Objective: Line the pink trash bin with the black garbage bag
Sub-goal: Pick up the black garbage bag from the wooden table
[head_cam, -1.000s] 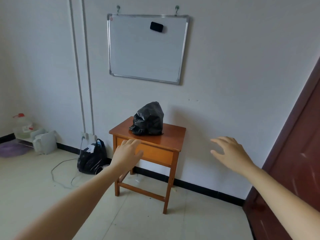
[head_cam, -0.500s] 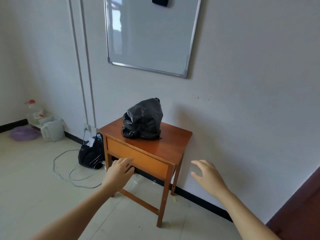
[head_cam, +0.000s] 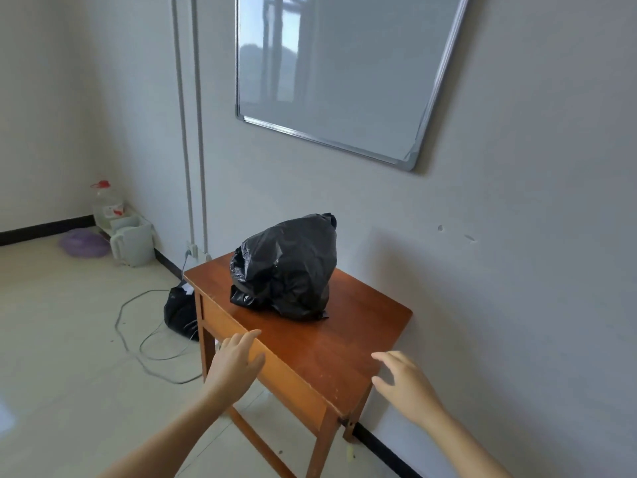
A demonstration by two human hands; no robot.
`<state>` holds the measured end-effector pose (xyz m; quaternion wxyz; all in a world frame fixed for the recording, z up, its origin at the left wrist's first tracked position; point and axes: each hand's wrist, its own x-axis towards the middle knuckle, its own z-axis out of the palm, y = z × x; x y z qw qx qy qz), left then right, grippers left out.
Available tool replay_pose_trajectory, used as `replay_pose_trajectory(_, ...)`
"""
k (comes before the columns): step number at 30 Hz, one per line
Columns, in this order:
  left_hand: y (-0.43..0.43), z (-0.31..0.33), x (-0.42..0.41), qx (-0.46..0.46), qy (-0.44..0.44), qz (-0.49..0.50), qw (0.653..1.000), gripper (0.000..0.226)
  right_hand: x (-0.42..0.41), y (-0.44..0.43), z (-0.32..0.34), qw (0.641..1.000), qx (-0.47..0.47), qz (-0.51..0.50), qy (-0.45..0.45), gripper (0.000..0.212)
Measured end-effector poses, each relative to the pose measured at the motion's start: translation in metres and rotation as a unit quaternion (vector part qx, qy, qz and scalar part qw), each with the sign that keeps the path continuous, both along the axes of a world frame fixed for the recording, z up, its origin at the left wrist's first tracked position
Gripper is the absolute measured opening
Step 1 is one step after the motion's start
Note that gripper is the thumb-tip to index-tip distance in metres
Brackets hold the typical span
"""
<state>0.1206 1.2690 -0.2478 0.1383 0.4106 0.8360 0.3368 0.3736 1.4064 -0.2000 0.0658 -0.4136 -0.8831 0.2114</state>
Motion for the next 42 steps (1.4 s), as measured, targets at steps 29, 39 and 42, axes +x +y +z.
replay_pose_trajectory(29, 0.181, 0.038, -0.059, -0.069, 0.237, 0.195, 0.949, 0.093, -0.218, 0.239, -0.016, 0.832, -0.451, -0.012, 0.323, 0.078)
replay_pose_trajectory(39, 0.177, 0.039, -0.077, -0.124, 0.181, 0.214, 0.952, 0.020, -0.254, 0.221, -0.016, 0.875, -0.369, 0.043, 0.311, 0.014)
replay_pose_trajectory(42, 0.150, 0.048, -0.079, -0.076, 0.150, 0.272, 0.947, 0.018, -0.266, 0.205, -0.003, 0.889, -0.338, 0.067, 0.302, 0.007)
